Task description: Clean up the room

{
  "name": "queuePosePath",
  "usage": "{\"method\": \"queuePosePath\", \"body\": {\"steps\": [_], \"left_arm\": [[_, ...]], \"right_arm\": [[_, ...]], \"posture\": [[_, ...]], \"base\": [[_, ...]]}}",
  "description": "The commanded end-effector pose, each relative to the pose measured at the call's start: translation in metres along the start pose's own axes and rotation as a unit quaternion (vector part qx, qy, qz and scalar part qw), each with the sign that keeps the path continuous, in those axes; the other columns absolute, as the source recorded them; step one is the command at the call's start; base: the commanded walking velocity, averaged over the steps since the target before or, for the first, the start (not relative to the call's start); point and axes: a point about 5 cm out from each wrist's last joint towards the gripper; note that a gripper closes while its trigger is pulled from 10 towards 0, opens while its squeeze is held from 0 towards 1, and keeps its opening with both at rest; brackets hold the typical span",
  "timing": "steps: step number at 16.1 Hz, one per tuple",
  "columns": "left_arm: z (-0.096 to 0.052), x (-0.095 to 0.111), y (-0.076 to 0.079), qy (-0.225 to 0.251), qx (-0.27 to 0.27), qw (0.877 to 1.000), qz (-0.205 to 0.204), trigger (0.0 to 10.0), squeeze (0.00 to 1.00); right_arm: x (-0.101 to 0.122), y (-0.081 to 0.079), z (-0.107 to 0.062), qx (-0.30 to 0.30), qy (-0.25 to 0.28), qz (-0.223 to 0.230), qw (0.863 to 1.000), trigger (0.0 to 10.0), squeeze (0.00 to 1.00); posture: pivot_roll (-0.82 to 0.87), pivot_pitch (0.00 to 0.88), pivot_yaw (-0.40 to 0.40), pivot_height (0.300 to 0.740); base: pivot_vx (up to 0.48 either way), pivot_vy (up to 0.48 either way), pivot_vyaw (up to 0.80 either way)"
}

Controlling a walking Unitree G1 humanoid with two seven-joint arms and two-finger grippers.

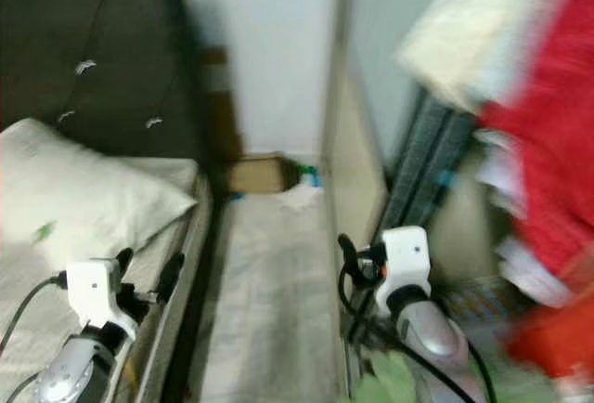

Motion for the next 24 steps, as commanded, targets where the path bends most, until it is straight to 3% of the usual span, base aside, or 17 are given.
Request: {"method": "queuePosePath", "body": {"steps": [1,24], "left_arm": [[-0.002,-0.005,-0.002,-0.012,0.007,1.000,0.002,10.0,0.00],[0.006,-0.004,0.002,-0.009,-0.009,1.000,-0.003,10.0,0.00]], "right_arm": [[-0.001,0.000,0.001,0.002,0.001,0.000,1.000,10.0,0.00],[0.005,-0.006,0.012,0.012,0.021,0.001,1.000,10.0,0.00]], "posture": [[-0.08,0.000,-0.053,0.740],[-0.08,0.000,-0.047,0.740]], "base": [[0.000,0.000,0.80],[0.000,0.000,0.80]]}}
Point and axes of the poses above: a point about 5 cm out from each wrist's last joint towards the gripper, its own z axis pointing out of the wrist towards the gripper, its own x axis along the axis of the wrist's last joint, y = z × x
